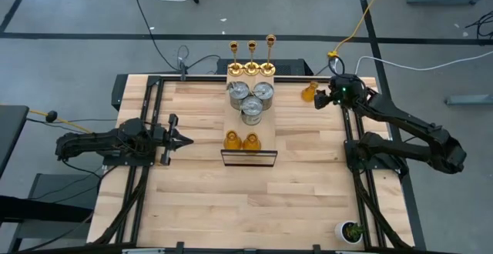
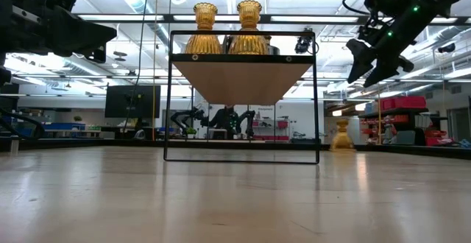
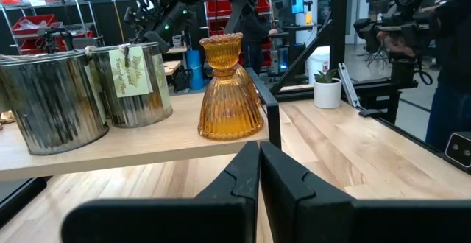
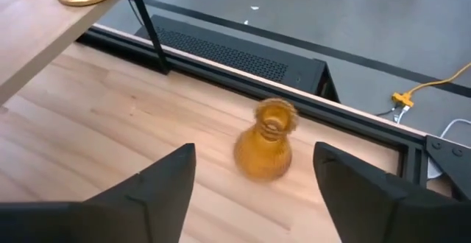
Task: Pick & Place candle stick holders
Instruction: Put the orange glass candle holder aligned with the other glass candle holder on the shelf
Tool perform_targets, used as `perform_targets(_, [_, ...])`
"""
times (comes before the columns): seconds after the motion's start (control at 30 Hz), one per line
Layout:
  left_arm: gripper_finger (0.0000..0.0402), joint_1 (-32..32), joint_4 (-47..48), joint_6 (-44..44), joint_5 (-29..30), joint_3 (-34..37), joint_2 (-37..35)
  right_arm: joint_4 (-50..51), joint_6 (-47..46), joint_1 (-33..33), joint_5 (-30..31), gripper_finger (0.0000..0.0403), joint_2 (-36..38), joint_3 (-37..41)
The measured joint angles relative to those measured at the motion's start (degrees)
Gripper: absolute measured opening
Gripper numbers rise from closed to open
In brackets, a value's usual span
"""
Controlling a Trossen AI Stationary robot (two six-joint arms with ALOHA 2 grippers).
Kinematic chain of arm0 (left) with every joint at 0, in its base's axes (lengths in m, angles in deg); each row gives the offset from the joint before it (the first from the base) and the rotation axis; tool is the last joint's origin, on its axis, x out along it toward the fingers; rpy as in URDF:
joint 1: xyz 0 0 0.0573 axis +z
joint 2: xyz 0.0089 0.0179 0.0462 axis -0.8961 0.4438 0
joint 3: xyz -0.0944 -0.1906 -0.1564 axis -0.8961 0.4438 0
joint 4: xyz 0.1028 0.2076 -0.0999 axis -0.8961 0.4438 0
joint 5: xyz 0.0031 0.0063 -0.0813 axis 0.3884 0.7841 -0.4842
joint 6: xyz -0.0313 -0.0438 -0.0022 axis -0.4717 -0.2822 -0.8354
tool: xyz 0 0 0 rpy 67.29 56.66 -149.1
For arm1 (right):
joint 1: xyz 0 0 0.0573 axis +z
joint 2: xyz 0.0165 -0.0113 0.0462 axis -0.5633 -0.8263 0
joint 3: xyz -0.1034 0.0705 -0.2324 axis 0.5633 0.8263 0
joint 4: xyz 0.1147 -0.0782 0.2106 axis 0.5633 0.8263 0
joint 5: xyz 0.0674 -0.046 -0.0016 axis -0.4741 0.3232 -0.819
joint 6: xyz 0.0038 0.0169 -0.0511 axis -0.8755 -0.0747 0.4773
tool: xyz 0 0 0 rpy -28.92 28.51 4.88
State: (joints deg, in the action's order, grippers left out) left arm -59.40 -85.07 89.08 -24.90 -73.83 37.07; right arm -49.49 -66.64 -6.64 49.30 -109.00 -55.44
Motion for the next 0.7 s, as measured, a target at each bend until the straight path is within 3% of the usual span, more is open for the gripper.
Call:
perform_targets(0.23, [0.0018, 0.02, 0.02, 0.01, 0.02, -0.01, 0.0, -0.27, 0.4, 0.02, -0.04, 0.03, -0.28, 0.0])
perform_targets(0.7, [0.0019, 0.0, 0.0, 0.02, 0.02, -0.02, 0.0, -2.27, -0.76, 0.02, 0.25, 0.0302, -1.09, 0.0])
